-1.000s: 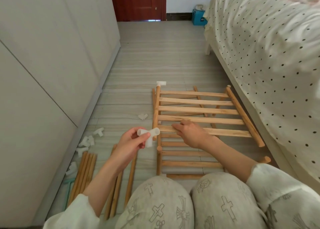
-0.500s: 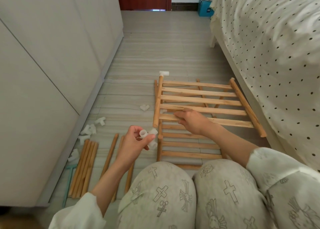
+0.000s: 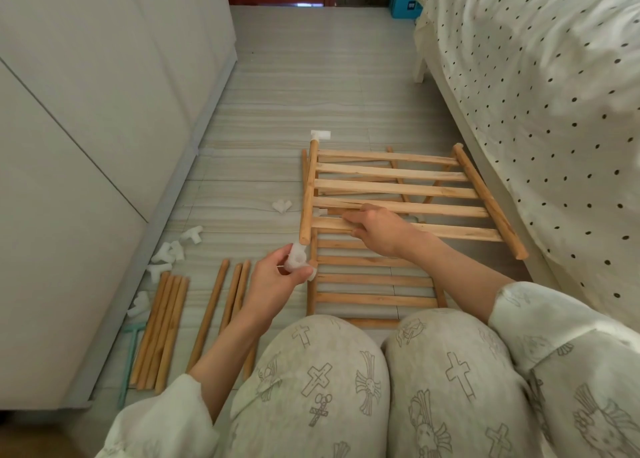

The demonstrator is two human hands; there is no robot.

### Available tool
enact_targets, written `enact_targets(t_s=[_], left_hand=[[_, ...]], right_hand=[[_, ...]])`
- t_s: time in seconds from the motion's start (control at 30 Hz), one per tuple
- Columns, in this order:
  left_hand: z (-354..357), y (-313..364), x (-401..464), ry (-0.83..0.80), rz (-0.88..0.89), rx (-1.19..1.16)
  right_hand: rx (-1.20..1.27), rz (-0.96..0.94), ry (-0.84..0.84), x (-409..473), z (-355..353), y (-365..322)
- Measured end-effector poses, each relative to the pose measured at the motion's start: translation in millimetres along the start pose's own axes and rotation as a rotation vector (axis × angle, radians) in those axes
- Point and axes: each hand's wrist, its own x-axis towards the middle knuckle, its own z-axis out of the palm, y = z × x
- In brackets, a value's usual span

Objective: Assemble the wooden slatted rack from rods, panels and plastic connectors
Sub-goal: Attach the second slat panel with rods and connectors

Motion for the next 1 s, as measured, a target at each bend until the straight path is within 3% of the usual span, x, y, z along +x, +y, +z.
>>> enact_targets(t_s=[0.57, 1.0], left_hand=[[11.2, 9.9, -6.8, 0.139, 0.199, 0.205], [13.7, 1.9, -3.8, 0.176, 0.273, 0.197]], right_hand=[[0.036, 0.021, -0.003, -1.1, -5.4, -2.3], [0.049, 0.034, 0.019, -1.5, -8.0, -3.6]])
